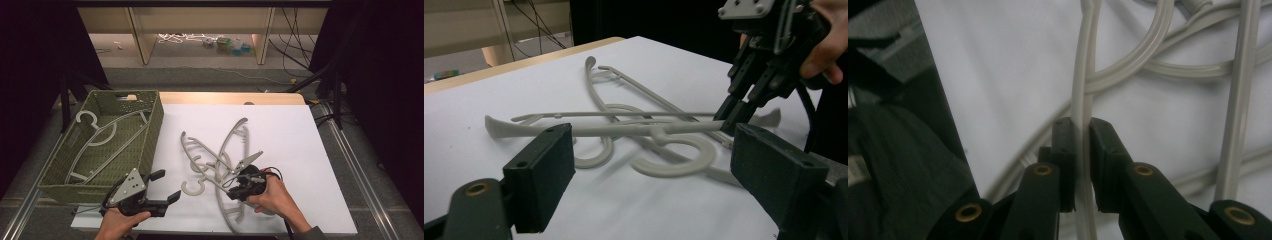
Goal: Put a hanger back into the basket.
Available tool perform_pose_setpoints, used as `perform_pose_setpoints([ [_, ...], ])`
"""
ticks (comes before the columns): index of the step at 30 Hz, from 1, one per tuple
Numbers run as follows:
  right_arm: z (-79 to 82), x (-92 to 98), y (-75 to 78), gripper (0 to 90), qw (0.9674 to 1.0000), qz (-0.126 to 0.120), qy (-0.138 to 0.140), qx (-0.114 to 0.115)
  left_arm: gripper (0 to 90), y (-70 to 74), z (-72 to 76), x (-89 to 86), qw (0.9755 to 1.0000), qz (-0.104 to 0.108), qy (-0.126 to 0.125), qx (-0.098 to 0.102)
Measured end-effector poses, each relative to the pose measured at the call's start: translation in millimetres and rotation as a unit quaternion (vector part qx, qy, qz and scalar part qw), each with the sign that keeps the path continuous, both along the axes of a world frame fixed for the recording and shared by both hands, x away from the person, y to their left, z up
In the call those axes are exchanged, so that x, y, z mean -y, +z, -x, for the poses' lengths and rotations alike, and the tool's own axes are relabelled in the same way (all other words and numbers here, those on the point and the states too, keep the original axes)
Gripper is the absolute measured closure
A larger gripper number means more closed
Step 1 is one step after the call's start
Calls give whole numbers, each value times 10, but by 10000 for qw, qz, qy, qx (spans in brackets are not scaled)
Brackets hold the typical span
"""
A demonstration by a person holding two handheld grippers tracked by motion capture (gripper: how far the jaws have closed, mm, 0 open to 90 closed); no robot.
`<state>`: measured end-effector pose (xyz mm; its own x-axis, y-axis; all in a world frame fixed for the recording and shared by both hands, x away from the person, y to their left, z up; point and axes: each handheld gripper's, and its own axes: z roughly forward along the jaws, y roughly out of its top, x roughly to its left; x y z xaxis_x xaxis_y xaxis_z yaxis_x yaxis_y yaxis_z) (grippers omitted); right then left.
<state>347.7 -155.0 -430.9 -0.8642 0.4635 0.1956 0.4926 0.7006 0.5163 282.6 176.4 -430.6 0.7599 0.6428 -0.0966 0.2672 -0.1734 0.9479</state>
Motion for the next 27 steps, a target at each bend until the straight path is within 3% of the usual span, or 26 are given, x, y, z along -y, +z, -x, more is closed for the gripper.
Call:
perform_pose_setpoints([
  [2, 6, 67, 38, 825, 9999, -29, 133, 13, 202, 3, -27, 6, 10000, -32, -65, 56],
  [3, 6, 96, 54, 825, 9996, -39, 259, 71, 236, 18, -42, 2, 9998, -145, -111, 112],
  [6, 28, 152, 118, 824, 9989, 10, 458, 106, 248, 12, -123, 42, 9995, -239, -186, -41],
  [8, 31, 171, 155, 824, 9983, 20, 553, 156, 261, 12, -179, 78, 9985, -509, -196, 37],
  [10, 38, 179, 190, 824, 9976, 26, 644, 240, 273, 23, -250, 118, 9957, -878, -260, 158],
  [12, 50, 189, 227, 824, 9971, -9, 720, 233, 286, 20, -309, 171, 9943, -1036, -244, 114],
  [14, 56, 208, 259, 824, 9963, -8, 807, 280, 316, -4, -378, 238, 9910, -1302, -323, 16],
  [16, 64, 229, 293, 823, 9966, -40, 776, 273, 328, -22, -447, 289, 9853, -1642, -469, 42],
  [18, 65, 243, 317, 823, 9962, -15, 813, 315, 339, -38, -482, 359, 9816, -1821, -558, 107],
  [19, 72, 250, 330, 822, 9963, -36, 809, 284, 340, -51, -485, 409, 9808, -1846, -618, 141],
  [20, 74, 256, 338, 822, 9963, -58, 807, 293, 339, -55, -494, 443, 9777, -1965, -721, 181],
  [22, 76, 274, 364, 822, 9964, -94, 794, 277, 344, -72, -508, 517, 9763, -1967, -866, 256],
  [24, 81, 294, 381, 822, 9963, -105, 800, 288, 348, -73, -529, 567, 9709, -2159, -962, 393],
  [27, 84, 323, 408, 822, 9961, -124, 832, 282, 350, -78, -584, 611, 9689, -2220, -1021, 399],
])
